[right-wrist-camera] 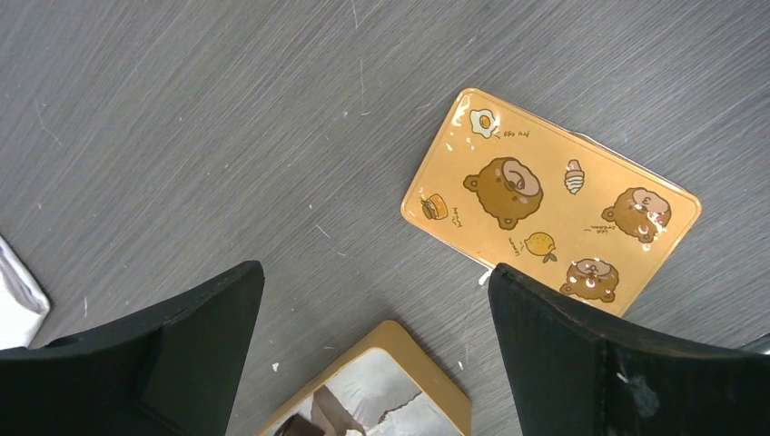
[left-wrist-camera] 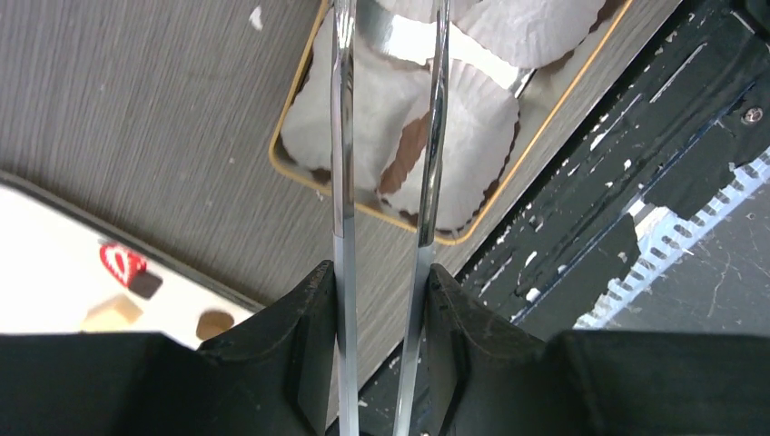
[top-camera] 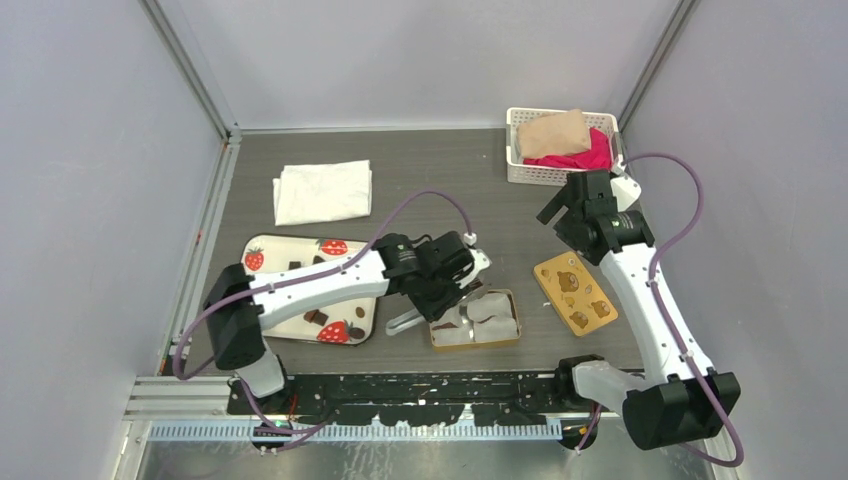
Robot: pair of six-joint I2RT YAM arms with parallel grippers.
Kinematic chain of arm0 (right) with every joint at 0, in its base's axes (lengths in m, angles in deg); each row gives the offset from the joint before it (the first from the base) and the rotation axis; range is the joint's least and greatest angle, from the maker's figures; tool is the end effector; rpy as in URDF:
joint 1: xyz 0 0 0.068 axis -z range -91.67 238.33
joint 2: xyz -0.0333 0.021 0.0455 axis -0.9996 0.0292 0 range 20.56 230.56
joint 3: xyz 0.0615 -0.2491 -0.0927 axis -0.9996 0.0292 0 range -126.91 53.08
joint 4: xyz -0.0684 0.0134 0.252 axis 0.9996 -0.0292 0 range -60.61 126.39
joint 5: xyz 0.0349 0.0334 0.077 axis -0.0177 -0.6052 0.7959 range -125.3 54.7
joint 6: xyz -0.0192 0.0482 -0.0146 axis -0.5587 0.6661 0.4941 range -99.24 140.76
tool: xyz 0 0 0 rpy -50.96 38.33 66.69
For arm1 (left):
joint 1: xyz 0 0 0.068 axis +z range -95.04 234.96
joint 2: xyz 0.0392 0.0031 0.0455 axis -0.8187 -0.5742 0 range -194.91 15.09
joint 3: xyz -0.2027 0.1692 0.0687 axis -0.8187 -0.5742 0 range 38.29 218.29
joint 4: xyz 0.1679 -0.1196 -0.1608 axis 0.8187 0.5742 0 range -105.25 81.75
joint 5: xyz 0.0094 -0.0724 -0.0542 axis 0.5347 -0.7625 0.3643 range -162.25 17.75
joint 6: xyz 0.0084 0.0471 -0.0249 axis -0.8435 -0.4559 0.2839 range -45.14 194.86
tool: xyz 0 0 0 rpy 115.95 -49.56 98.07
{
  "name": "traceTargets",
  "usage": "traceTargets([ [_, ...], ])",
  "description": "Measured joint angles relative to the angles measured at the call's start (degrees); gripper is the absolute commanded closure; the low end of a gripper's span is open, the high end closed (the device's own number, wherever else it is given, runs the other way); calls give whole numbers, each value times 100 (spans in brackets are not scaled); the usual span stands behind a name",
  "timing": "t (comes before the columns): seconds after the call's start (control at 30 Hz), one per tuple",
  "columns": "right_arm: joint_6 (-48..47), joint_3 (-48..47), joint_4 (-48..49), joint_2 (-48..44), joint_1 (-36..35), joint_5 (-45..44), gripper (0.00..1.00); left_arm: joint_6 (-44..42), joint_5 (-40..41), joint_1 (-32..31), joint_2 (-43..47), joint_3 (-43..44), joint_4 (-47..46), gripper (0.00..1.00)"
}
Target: Pack the chocolate
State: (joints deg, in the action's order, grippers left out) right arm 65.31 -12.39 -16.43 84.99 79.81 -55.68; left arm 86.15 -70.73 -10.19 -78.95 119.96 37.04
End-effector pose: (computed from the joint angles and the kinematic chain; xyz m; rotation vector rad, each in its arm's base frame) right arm 0.2159 0.0198 0.3318 0.8822 2.2304 -0.0142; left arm 0.1427 -0.3060 0.2839 1.2411 2.4612 -0.3544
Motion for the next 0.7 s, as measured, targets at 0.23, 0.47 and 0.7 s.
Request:
traceTargets([
  [0.23, 39, 7, -212, -337, 0, -7, 1, -356, -337, 0, -774, 564, -48, 100],
  [0.47, 68, 87, -323, -494, 0, -7, 1, -457, -643, -2, -999, 678, -85, 100],
  [0.7, 70, 131, -343, -492, 0, -4, 1, -535, -673, -2, -1143, 710, -44, 91],
])
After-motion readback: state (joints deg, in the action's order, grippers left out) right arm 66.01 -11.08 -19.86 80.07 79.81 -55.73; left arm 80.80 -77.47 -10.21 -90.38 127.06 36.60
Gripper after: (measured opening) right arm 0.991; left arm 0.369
